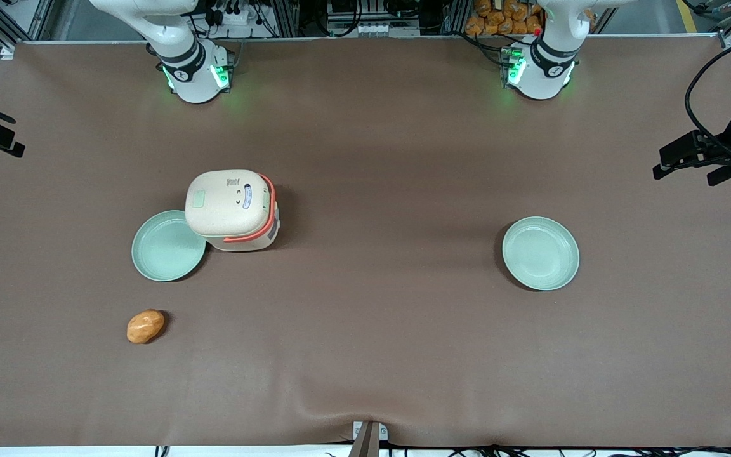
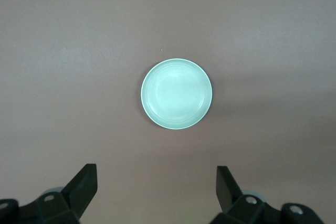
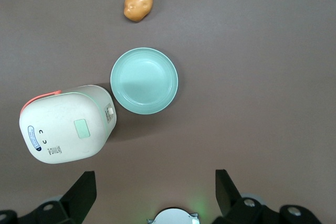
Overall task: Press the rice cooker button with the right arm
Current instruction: 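Move the right gripper out from rest toward the white rice cooker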
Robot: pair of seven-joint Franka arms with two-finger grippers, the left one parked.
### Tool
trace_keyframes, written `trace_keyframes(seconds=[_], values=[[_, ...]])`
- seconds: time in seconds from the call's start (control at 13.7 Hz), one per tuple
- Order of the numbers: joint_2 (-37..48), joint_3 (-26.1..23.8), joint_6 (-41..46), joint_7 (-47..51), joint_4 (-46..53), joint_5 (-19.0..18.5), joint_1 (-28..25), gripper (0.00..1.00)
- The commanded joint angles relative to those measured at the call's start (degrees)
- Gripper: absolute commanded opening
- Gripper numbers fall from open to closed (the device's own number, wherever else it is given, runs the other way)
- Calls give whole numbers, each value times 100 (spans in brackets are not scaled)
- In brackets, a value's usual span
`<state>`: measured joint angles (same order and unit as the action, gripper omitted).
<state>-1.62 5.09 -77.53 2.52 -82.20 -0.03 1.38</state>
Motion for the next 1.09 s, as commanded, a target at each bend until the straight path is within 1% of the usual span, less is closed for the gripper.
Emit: trace_keyframes(seconds=[0.0, 0.44, 0.51, 0.58, 0.66, 0.73, 0.8, 1.02], values=[[-58, -70, 150, 55, 143, 3, 90, 100], [-101, -105, 177, -76, 160, 12, 3, 100], [-110, -122, 194, -77, 108, 3, -189, 100], [-136, -122, 272, -77, -23, -15, -530, 100], [-145, -122, 291, -68, -172, -6, -629, 100], [-206, -140, -92, -77, -844, 246, -770, 100], [-207, -140, -261, -68, -1068, 301, -832, 100], [-198, -140, -560, 11, -1464, 328, -1271, 100]])
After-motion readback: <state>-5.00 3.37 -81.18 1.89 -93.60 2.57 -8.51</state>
